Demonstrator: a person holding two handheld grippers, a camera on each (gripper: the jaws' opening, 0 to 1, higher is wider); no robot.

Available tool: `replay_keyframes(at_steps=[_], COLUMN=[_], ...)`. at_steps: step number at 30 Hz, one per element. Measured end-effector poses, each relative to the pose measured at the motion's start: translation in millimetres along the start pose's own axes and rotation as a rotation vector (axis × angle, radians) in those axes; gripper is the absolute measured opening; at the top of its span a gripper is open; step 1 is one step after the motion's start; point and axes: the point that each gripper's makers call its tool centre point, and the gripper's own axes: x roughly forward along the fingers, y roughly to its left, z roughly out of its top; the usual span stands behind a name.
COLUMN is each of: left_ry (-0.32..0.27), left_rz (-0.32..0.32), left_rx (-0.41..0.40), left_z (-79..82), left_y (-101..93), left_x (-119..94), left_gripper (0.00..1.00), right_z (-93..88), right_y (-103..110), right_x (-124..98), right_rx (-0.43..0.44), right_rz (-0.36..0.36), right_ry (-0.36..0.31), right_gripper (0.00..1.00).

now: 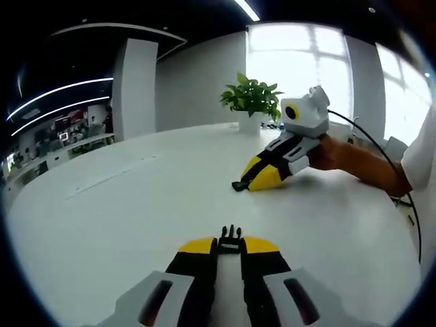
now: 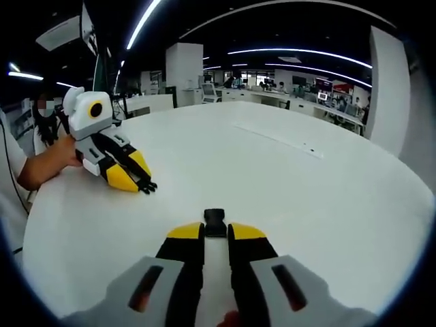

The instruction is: Snap the two parts of the plastic buckle together until the buckle closes and remains connected.

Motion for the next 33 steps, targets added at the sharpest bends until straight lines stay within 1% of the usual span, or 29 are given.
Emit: replay_keyframes(at_steps=[24, 28, 31, 33], left_ry=[-0.003, 0.001, -0.019, -0.040], left_rz=[0.005, 0.008, -0.002, 0.002], left_rx=[0.000, 0.011, -0.014, -0.021], left_z=[0.3, 0.5, 4.8, 8.6], left_y=[0.7, 0.4, -0.3, 1.1], left_x=[-0.7, -0.7, -2.2, -4.1], left_gripper=[0.12, 0.12, 0.12, 0.12], right_z=[-0.1, 1.1, 9.3, 11.2], right_y=[1.8, 2.6, 4.6, 4.4], right_x=[-0.2, -0.7, -3.5, -3.8], right_rx=[-0.006, -0.023, -0.019, -0.020], right_rz=[0.008, 0.007, 0.015, 0.013], right_ry=[-0.005, -0.007, -0.041, -0.046], right_gripper=[0.13, 0.13, 0.13, 0.13])
